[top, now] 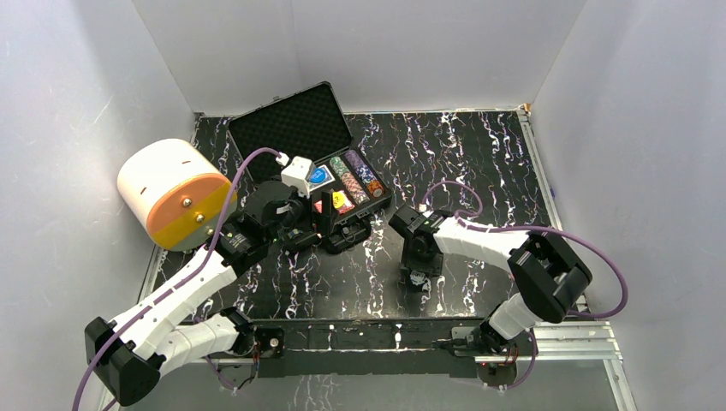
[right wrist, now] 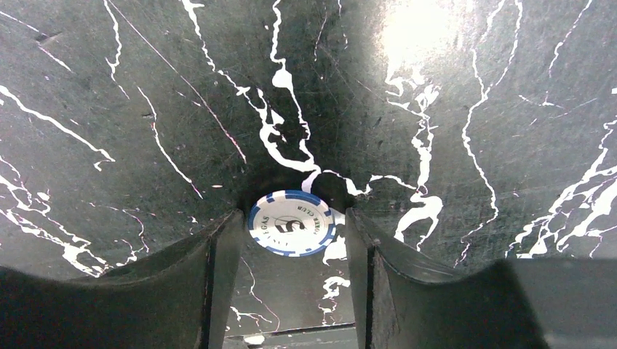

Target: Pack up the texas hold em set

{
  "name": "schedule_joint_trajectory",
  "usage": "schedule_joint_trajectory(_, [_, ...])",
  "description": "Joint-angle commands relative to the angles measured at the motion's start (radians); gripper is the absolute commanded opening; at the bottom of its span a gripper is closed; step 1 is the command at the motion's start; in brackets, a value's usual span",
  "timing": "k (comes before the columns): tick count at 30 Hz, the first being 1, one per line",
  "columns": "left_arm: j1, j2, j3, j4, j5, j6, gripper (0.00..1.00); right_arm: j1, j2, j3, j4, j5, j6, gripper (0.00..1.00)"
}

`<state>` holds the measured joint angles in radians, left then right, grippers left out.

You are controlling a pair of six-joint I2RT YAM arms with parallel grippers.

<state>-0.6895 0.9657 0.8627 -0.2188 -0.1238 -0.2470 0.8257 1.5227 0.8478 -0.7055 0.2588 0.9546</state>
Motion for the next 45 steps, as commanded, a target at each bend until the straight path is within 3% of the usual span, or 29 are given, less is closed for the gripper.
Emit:
schedule_joint_trajectory(1, [0.001, -0.007, 0.024, -0.004, -0.017, -0.002, 0.98, 0.007, -0.011, -0.044, -0.053, 0.007, 0.021, 0.62])
schedule_joint_trajectory(10, [0.001, -0.011, 0.024, -0.011, -0.02, -0.002, 0.98, 0.007, -0.017, -0.105, 0.015, -0.071, 0.023, 0.59])
schedule_joint_trajectory(15, [0.001, -0.016, 0.017, -0.01, -0.019, -0.011, 0.98, 0.007, -0.011, -0.111, 0.038, -0.053, 0.051, 0.45])
schedule_joint_trajectory(21, [0.001, -0.017, 0.005, -0.014, -0.015, -0.049, 0.98, 0.007, -0.057, -0.076, 0.043, 0.003, 0.094, 0.35])
schedule_joint_trajectory(29, [0.001, -0.029, -0.082, 0.049, 0.127, -0.174, 0.98, 0.003, -0.193, 0.006, 0.039, 0.054, 0.156, 0.35])
schedule_joint_trajectory(39, [0.001, -0.036, -0.175, 0.137, 0.209, -0.3, 0.98, 0.001, -0.186, 0.068, 0.054, 0.026, 0.144, 0.37])
schedule_joint_trajectory(45, [-0.001, 0.001, -0.29, 0.343, 0.368, -0.457, 0.94, 0.001, -0.231, 0.092, 0.173, -0.087, 0.168, 0.38])
